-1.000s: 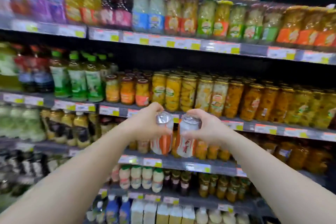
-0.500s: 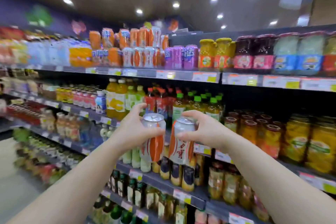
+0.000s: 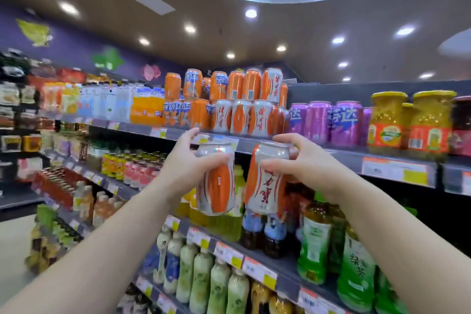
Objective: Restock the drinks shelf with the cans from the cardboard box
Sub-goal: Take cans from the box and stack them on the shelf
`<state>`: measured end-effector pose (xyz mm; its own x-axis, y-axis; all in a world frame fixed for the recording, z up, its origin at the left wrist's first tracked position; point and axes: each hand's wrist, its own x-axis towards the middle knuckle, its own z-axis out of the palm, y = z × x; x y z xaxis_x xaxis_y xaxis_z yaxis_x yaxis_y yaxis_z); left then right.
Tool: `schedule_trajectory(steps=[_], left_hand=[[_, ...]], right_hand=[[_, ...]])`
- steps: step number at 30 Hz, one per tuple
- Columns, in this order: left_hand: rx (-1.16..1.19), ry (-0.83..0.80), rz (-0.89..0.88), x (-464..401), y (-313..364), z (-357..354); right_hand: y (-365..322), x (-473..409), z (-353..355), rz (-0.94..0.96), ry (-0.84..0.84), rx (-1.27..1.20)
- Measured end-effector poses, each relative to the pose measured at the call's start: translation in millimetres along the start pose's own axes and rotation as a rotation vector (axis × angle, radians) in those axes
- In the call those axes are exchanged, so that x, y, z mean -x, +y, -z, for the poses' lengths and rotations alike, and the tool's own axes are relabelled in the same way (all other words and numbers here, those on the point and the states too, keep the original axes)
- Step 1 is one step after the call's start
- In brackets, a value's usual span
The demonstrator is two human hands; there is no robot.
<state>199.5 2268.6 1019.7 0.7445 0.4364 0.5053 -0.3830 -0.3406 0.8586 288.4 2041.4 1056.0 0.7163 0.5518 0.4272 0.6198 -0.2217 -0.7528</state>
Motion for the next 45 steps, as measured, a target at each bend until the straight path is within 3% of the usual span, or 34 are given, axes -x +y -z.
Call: schedule_trajectory(steps=[7,13,25,35,45], left_hand=[[0.075,-0.005,-0.029,-82.0,-13.0,4.3],[0.172,-0.133,-0.091,-138.1,-33.6,3.0],[0.352,-0.388,-0.228,-268.2,-40.6,50.3],[0.414,-0.351,-0.277,-327.5,-21.8,47.0],[0.435,-0.371,-0.269,-330.6,-33.6,41.4]], right_hand=[[0.9,-70.3,-8.6,0.013,0.071,0.01],[3.0,-108.3,-15.1,0.018,0.133,0.01],[-35.8,-188.5,-52.9,-0.029,0.487,0.097],[-75.2,-236.2,-52.6,-0.052,0.728,0.142],[-68.1,-259.0,-45.7,-0.035,0.766,0.221]])
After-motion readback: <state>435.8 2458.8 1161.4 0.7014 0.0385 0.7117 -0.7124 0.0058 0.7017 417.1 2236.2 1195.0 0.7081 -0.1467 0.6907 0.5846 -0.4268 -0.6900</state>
